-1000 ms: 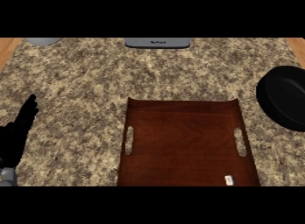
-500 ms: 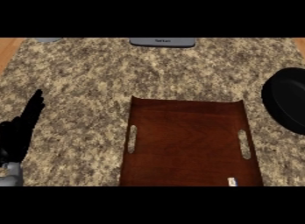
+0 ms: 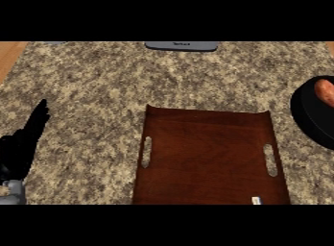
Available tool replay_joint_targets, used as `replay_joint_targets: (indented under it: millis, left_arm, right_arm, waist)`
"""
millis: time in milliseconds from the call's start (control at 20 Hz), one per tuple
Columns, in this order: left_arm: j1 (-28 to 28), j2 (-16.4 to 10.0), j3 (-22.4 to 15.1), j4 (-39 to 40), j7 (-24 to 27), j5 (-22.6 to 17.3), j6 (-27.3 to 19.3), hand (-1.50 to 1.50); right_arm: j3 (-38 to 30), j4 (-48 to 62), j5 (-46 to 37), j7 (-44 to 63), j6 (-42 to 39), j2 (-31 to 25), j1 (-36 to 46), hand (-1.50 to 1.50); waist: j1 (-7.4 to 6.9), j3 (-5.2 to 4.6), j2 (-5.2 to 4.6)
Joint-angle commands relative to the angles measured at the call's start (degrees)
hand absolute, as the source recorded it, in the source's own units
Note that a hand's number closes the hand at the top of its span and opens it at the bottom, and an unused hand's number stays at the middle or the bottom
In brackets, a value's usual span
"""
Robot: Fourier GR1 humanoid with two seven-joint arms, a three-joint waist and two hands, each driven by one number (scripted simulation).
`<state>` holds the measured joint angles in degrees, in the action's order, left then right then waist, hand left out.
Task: Pick the sweet potato from the tray and place it in the pot
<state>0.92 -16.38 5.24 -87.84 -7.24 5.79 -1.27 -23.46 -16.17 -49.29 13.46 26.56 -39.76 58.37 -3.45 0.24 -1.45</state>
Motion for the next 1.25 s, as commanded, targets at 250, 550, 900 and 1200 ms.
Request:
replay_joint_targets:
  millis: [250, 550, 900, 1200]
  left_arm:
    - [0.2, -0.3, 0.7, 0.4, 0.3, 0.4, -0.1, 0.0]
    - [-1.0, -0.5, 2.1, 0.8, 0.8, 0.1, -0.2, 0.0]
    - [0.7, -1.2, 2.9, -0.7, -4.1, -0.3, 0.9, 0.0]
    - [-4.7, 0.2, 3.5, -2.9, -1.1, 0.9, -0.3, 0.0]
  right_arm:
    - [-9.2, -4.9, 10.0, -15.6, 10.7, 2.0, 0.6, -1.5]
    - [-15.4, -6.6, 19.0, -22.2, 10.2, 4.3, 1.1, -1.5]
    - [-16.7, -12.8, 26.2, -22.5, -1.2, 3.8, -4.8, -1.5]
    - [-15.9, -31.5, 31.6, -20.3, -3.5, 9.5, -18.5, -1.5]
  waist:
    - [0.74, 0.09, 0.32]
    - [1.75, -0.12, 0.86]
    - [4.11, -0.25, 1.78]
    - [4.58, -0.31, 2.05]
